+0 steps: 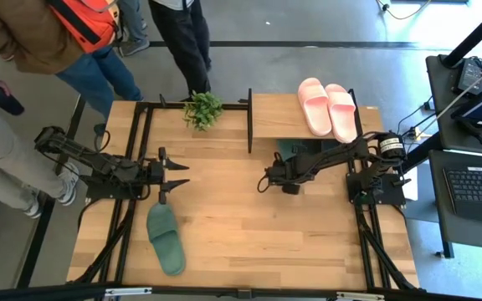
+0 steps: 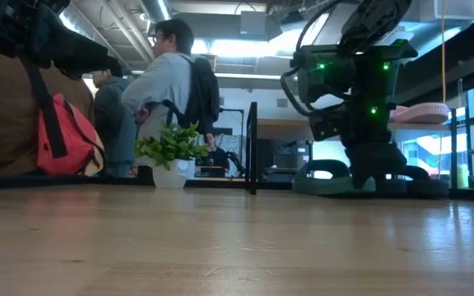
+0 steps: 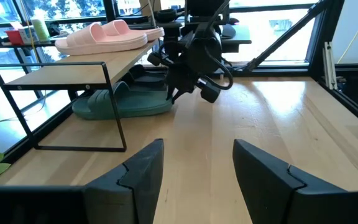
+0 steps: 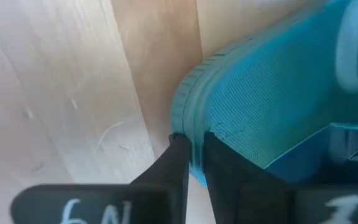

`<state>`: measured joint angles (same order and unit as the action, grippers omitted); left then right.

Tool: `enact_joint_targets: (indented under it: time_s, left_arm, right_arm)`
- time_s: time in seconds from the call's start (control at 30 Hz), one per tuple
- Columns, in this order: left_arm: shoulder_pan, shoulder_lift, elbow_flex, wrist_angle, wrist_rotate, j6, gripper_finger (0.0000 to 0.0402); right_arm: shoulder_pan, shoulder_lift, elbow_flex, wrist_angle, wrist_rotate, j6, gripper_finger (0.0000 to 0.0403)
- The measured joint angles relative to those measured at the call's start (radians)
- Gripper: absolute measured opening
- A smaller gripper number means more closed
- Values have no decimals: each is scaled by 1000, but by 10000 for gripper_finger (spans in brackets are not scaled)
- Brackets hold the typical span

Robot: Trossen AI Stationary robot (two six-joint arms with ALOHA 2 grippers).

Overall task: Pick and place slides into the shelf
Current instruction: Put the right green slide under the shelf

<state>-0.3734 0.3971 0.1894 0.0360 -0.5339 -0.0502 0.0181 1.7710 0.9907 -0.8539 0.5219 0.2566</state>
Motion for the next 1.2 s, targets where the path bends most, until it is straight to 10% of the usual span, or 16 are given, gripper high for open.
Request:
enact_joint_targets:
  time_s: [1.2]
  left_arm:
    - [0,0,0,0,0,0,185]
  right_arm:
    - [4,0,42,0,-53,171,140]
